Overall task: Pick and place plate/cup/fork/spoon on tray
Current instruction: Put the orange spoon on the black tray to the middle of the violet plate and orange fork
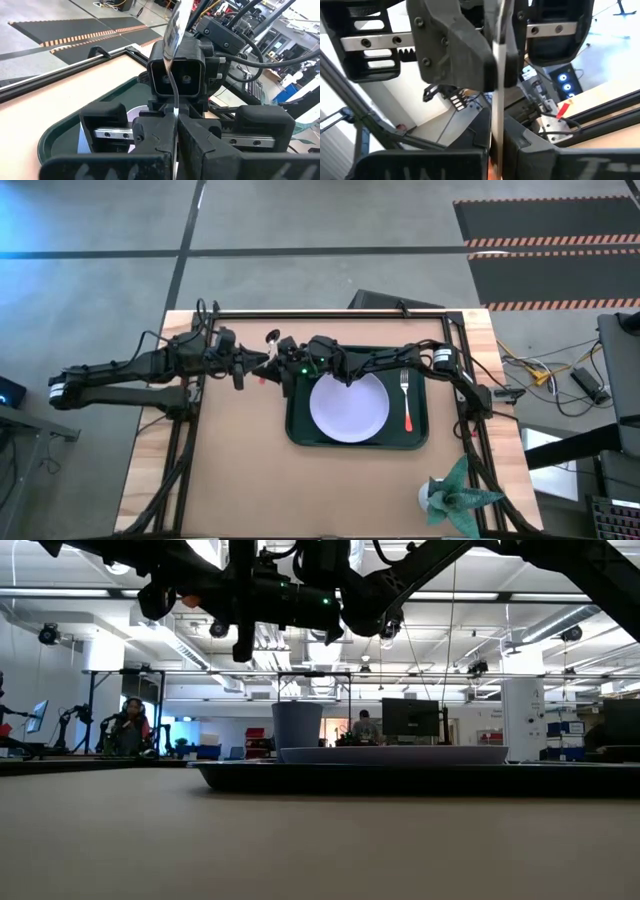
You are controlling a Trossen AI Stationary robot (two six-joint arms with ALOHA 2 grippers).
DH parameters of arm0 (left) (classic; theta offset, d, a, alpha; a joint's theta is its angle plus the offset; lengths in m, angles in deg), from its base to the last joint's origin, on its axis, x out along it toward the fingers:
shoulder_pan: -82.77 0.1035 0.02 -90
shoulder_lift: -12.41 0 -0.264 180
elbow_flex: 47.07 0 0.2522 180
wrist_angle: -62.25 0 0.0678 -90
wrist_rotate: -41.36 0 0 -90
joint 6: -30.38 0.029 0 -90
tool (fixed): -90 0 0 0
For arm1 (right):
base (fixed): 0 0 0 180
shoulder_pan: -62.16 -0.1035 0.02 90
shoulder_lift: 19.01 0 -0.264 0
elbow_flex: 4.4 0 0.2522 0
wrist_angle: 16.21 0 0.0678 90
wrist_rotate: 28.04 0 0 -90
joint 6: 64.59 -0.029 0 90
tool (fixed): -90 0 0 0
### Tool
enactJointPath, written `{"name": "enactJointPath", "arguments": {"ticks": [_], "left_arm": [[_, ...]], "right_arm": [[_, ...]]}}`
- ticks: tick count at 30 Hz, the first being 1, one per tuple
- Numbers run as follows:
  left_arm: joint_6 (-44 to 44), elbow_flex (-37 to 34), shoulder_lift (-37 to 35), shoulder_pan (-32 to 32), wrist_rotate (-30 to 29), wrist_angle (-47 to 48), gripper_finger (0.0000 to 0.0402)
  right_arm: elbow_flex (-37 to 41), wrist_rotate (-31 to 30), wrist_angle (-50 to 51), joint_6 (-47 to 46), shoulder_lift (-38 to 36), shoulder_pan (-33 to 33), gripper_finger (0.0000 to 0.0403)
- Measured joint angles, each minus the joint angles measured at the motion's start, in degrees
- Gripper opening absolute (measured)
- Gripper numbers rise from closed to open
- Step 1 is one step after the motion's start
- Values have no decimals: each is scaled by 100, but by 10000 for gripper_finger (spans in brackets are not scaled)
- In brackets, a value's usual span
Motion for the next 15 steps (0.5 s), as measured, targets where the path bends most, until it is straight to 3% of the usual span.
{"name": "enactJointPath", "arguments": {"ticks": [8,15], "left_arm": [[-2,0,7,0,0,-3,0],[-2,0,0,2,-1,-2,0]], "right_arm": [[0,205,15,-176,-33,37,21],[0,216,590,-105,-157,87,83]]}}
